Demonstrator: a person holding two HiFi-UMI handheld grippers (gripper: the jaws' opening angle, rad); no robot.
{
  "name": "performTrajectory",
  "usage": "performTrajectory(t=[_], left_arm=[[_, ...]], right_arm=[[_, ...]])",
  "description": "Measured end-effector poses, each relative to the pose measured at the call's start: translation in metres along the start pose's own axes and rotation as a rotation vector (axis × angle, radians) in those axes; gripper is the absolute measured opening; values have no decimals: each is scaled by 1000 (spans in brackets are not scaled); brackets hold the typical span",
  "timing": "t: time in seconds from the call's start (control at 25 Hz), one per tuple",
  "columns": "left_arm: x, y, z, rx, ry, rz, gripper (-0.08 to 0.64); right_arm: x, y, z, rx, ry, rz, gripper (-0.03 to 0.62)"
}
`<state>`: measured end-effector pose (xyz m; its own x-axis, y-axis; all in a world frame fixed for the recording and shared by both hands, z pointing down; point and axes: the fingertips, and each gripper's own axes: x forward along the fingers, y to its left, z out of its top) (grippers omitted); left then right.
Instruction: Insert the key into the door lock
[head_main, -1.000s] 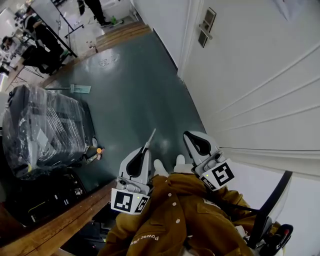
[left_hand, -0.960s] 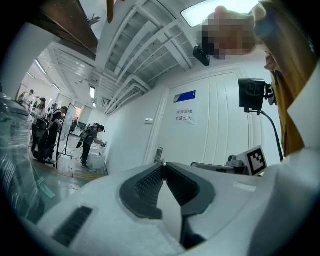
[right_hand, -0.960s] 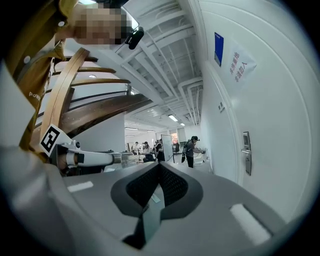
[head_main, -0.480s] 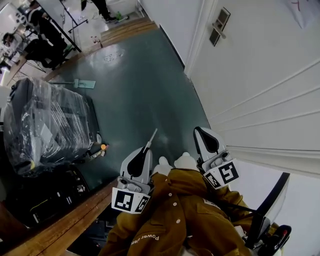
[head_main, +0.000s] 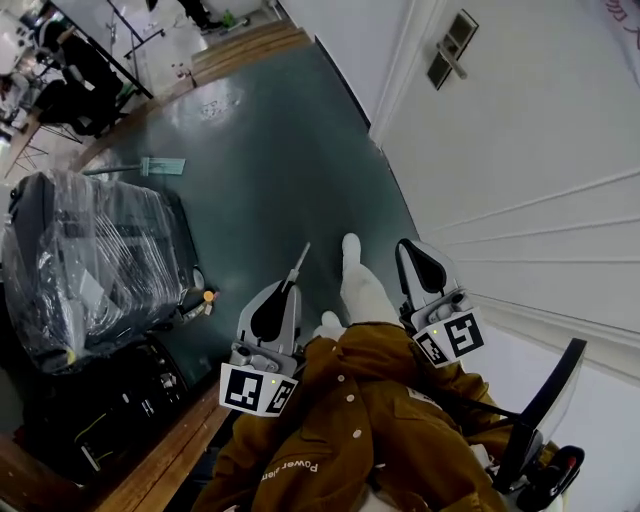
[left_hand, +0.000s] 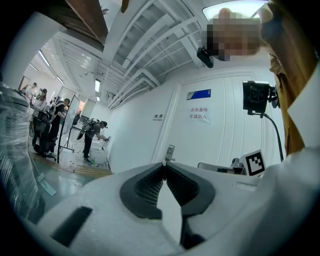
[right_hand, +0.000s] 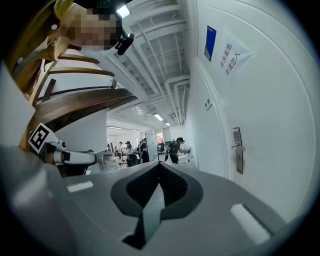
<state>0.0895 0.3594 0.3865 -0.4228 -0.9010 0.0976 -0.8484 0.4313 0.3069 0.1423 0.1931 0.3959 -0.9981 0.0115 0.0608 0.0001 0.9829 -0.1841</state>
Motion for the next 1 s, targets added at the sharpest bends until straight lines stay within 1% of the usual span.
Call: performTrajectory(t=[0.12,0.28,0.36,0.48,0.64,0.72,0.84,0.92,1.0], left_arm=[[46,25,8,2,8,0,25],[118,66,37,15,10,31,25],[155,73,49,8,1,30,25],[205,81,55,-17,3,13,25],[250,90,61,-14,26,-2,25],[271,102,65,-15,40,-2,25],[309,124,69,-39,59,-15,25],[334,138,70,-51,74,-38,25],[357,149,69,-68,96,-78,25]], right_arm=[[40,-35,3,-2,1,-8,5],[97,-85,18,-21,14,-16,5],[120,-115,28,-18,17,-17,6],[151,-152,42,-17,-1,-30,6],[182,-186,50,-25,-9,-45,5],[199,-198,49,-9,-1,-50,6],[230,-220,47,1,9,-57,5],[251,-235,47,7,6,-79,5],[265,-245,50,11,1,-115,5]])
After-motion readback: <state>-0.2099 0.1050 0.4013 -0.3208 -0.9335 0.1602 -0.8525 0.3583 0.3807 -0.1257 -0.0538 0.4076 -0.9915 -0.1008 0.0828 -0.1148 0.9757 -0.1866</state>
